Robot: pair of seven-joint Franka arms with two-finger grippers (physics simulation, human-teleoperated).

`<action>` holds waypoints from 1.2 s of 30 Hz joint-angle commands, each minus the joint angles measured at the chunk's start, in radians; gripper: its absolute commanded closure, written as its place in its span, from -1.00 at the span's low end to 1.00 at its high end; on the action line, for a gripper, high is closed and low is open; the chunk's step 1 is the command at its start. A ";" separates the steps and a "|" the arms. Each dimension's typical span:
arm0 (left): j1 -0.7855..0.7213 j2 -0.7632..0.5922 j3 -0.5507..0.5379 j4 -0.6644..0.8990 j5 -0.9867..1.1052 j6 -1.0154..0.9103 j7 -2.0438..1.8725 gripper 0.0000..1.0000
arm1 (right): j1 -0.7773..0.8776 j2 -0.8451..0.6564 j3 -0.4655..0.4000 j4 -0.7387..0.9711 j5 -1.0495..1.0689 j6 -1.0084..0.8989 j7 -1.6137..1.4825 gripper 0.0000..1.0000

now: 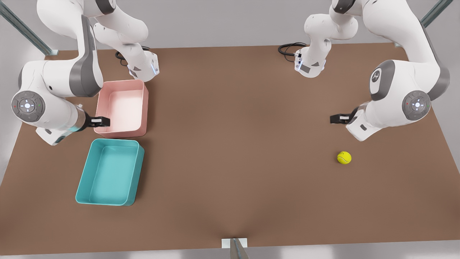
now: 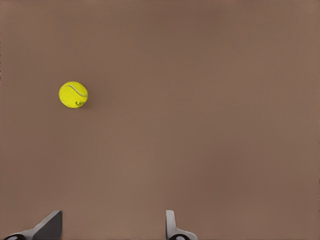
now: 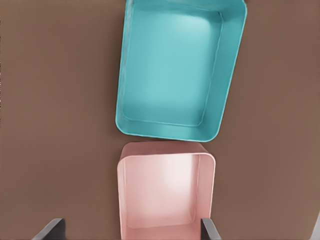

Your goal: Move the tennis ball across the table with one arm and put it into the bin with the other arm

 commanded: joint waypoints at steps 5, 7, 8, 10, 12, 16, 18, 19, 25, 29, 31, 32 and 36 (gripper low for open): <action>0.030 0.004 0.002 -0.114 0.059 0.158 0.192 0.57 | -0.003 -0.014 -0.001 -0.022 0.020 0.070 0.039 -1.00; 0.048 0.020 0.002 -0.220 0.070 0.397 0.620 0.57 | 0.000 -0.019 0.002 -0.028 0.022 0.068 0.038 -1.00; 0.083 0.038 0.002 -0.246 0.063 0.472 0.770 0.57 | -0.001 -0.017 0.001 -0.028 0.022 0.076 0.038 -1.00; 0.133 0.082 0.002 -0.246 0.070 0.531 1.207 0.57 | -0.003 -0.008 -0.001 -0.037 0.023 0.117 0.044 -1.00; 0.154 0.124 0.003 -0.246 0.070 0.558 1.605 0.57 | -0.003 0.027 -0.001 -0.057 0.017 0.194 0.046 -1.00; 0.200 0.202 0.045 -0.254 0.067 0.657 2.124 0.57 | -0.011 0.023 -0.039 -0.060 0.045 0.204 0.036 -1.00; 0.214 0.263 0.054 -0.254 0.066 0.727 2.217 0.57 | -0.015 0.024 -0.053 -0.066 0.069 0.211 0.029 -1.00; 0.232 0.293 0.054 -0.248 0.046 0.732 2.263 0.57 | -0.015 0.021 -0.053 -0.072 0.071 0.214 0.029 -1.00; 0.268 0.302 0.056 -0.320 0.053 0.721 2.071 0.57 | -0.020 -0.051 -0.071 -0.198 0.075 0.281 -0.022 -1.00; 0.274 0.303 0.057 -0.403 0.145 0.830 1.866 0.57 | -0.018 -0.049 -0.071 -0.204 0.075 0.283 -0.045 -1.00; 0.275 0.313 0.056 -0.420 0.145 0.879 1.785 0.57 | -0.018 -0.048 -0.071 -0.203 0.075 0.283 -0.045 -1.00; 0.274 0.317 0.056 -0.424 0.145 0.888 1.783 0.57 | -0.018 -0.046 -0.071 -0.203 0.075 0.283 -0.045 -1.00; 0.274 0.353 0.057 -0.437 0.190 0.990 1.783 0.57 | -0.017 -0.045 -0.071 -0.203 0.074 0.284 -0.051 -1.00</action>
